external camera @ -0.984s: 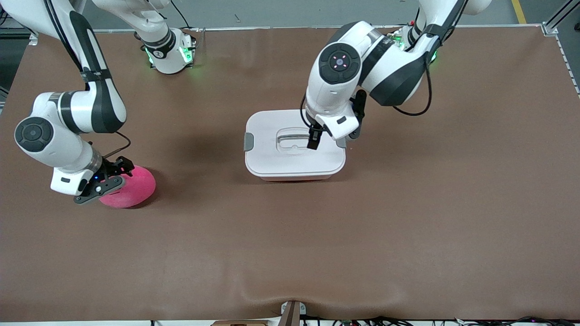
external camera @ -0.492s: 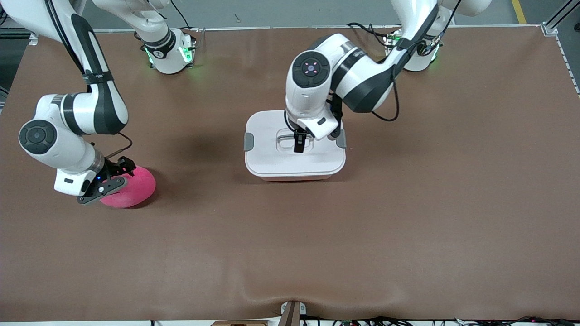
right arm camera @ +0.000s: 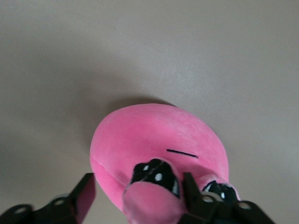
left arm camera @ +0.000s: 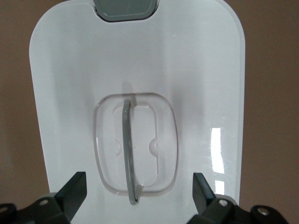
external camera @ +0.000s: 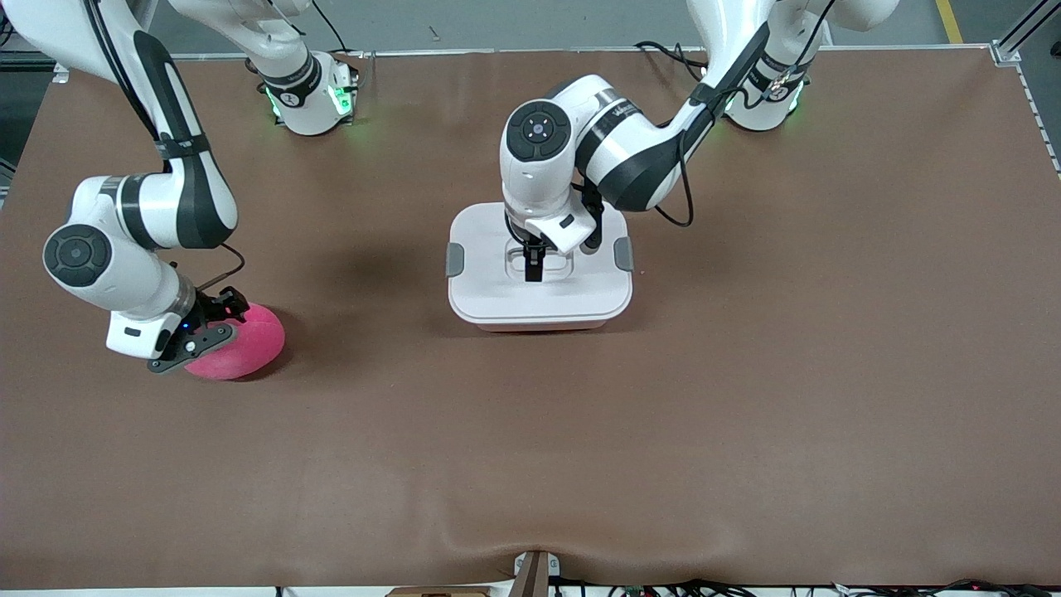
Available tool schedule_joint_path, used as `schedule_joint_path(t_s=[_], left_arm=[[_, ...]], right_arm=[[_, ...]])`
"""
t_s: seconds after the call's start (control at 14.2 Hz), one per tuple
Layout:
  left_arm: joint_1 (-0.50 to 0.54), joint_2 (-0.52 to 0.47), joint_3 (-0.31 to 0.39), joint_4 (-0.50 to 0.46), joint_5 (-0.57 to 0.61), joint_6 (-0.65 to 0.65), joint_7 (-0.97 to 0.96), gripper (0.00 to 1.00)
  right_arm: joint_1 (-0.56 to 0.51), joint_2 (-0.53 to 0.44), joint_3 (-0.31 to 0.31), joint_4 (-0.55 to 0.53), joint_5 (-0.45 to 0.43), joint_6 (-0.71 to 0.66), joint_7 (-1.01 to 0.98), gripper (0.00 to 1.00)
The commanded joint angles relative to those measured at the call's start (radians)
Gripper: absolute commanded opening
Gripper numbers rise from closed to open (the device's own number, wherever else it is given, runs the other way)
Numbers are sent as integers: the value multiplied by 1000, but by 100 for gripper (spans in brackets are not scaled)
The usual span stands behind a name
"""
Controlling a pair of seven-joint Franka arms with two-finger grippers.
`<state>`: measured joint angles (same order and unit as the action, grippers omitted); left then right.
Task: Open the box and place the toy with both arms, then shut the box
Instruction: 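Close the left gripper on the lid handle while the right gripper grasps the toy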
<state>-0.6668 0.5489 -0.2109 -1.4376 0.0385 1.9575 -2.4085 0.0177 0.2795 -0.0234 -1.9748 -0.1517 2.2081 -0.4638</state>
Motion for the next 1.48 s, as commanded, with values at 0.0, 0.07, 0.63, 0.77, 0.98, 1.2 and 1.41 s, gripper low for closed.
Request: schedule_joint_path(t_s=[0.0, 0.07, 0.63, 0.77, 0.98, 1.2, 1.41], left_arm=[[-7, -30, 5, -59, 29, 33, -29, 100], [-7, -43, 2, -96, 38, 56, -27, 100], [-10, -153, -18, -293, 70, 182, -41, 85], [-4, -158, -19, -294, 70, 182, -43, 78], [0, -150, -18, -293, 70, 204, -50, 76], [-2, -141, -16, -293, 72, 218, -58, 72], [-4, -135, -16, -293, 77, 219, -84, 52]], right_arm=[[-16, 3, 5, -2, -20, 8, -13, 78], [-16, 3, 5, -2, -20, 8, -15, 77], [-36, 12, 5, -6, -20, -1, -41, 61], [-36, 12, 5, -6, -20, -21, -41, 34], [-35, 10, 6, -4, -19, -34, -39, 9], [-35, 4, 6, 2, -19, -57, -41, 0], [-24, -8, 6, 5, -19, -71, -50, 0]])
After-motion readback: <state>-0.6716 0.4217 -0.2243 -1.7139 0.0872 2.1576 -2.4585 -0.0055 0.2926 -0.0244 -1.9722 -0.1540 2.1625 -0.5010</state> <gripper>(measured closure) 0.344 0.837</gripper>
